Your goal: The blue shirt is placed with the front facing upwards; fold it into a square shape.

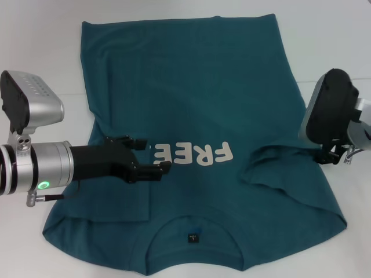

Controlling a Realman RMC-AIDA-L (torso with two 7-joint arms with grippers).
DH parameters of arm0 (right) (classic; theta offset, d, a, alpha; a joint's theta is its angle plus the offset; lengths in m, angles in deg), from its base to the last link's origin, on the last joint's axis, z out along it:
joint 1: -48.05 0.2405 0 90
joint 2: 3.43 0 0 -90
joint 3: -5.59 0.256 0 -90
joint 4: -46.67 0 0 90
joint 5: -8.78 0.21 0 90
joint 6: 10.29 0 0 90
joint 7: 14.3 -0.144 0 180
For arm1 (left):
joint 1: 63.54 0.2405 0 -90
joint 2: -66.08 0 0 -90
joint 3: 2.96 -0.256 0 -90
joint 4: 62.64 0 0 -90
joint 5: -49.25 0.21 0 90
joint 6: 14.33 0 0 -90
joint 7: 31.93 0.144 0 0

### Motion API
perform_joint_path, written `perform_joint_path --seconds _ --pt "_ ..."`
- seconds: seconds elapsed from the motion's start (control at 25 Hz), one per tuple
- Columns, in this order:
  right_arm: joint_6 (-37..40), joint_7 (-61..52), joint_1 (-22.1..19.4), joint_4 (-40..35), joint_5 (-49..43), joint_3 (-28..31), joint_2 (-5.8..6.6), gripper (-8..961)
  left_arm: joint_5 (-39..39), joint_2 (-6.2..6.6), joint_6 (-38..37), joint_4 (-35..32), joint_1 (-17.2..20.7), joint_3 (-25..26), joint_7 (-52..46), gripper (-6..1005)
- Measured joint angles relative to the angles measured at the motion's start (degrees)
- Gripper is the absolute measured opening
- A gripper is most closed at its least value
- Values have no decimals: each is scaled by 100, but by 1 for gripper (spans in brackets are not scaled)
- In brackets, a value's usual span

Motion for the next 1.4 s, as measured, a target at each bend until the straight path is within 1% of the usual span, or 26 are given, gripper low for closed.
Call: perform_joint_path --seconds 0.4,0.6,0.88,0.96,1.04,1.24,1.4 --pt "-388 -50 250 571 0 -69 42 675 0 0 -23 -20 1 0 -10 875" --pt "-762 -269 531 1124 0 -66 152 675 0 0 -24 -21 1 -6 -12 875" --pt "-1287 -637 916 1730 0 -28 234 673 0 0 -6 -6 2 -9 -12 875" --pt "-1409 -740 1058 1939 1 -26 240 672 0 0 1 -4 7 -9 -12 875" --pt "-1493 -818 1116 2005 0 -25 238 672 0 0 10 -3 9 -9 -10 875" --pt "-1578 -912 1236 1980 7 30 189 670 0 2 20 -3 9 -9 1 874" --pt "-1582 -1036 1385 1999 9 109 184 669 0 7 22 -3 5 -8 8 874"
